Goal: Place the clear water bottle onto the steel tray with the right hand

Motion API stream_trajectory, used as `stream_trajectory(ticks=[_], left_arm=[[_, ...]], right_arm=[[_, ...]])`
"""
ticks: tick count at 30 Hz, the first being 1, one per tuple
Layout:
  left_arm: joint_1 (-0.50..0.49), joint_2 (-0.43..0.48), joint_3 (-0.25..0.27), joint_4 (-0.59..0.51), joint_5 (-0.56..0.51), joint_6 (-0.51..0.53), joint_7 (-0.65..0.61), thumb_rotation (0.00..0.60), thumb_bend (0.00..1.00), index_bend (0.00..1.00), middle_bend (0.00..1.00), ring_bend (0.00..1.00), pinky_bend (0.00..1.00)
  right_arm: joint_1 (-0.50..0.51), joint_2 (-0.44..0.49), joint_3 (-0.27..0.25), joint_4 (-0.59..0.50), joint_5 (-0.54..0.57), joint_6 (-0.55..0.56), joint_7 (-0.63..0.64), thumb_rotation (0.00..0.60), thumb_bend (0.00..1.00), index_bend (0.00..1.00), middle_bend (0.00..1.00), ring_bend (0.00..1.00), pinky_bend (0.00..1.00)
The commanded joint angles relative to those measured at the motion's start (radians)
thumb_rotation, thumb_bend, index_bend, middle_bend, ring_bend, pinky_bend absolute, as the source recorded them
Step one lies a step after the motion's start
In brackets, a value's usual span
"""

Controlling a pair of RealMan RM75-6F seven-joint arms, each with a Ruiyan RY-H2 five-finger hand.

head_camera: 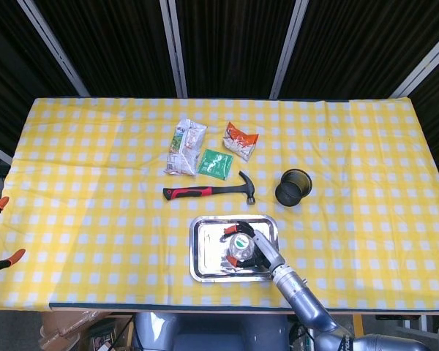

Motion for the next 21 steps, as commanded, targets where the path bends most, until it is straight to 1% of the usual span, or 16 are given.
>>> stream_trajectory(ticks=[1, 5, 11, 18, 21], left_arm=[[0.000, 0.000, 0.000, 0.000, 0.000, 0.000, 0.001, 0.600, 0.19, 0.05, 0.00, 0.00, 0.00], [0.000, 0.000, 0.001, -0.002, 0.002, 0.001, 0.003, 0.600, 0.19, 0.05, 0.00, 0.00, 0.00], [0.000, 0.000, 0.001, 0.000, 0.001, 0.001, 0.002, 0.600, 0.19, 0.05, 0.00, 0.00, 0.00], [-0.002, -0.001, 0.003, -0.002, 0.001, -0.005, 0.009, 0.600, 0.19, 0.05, 0.00, 0.00, 0.00], [-0.001, -0.002, 0.004, -0.004, 0.004, -0.001, 0.013, 0.600, 0.19, 0.05, 0.00, 0.00, 0.00]], right_arm=[[0.013, 0.022, -0.015, 0.003, -0.040, -0.035, 0.018, 0.600, 0.24, 0.09, 0.13, 0.00, 0.00], [0.012, 0.022, -0.019, 0.007, -0.059, -0.046, 0.049, 0.600, 0.19, 0.01, 0.08, 0.00, 0.00], [0.005, 0.040, -0.015, 0.005, -0.070, -0.039, 0.069, 0.600, 0.19, 0.00, 0.05, 0.00, 0.00], [-0.025, 0.146, -0.006, -0.022, -0.060, -0.017, 0.087, 0.600, 0.19, 0.00, 0.05, 0.00, 0.00], [-0.057, 0.217, -0.007, -0.032, -0.077, 0.003, 0.131, 0.600, 0.19, 0.00, 0.04, 0.00, 0.00]])
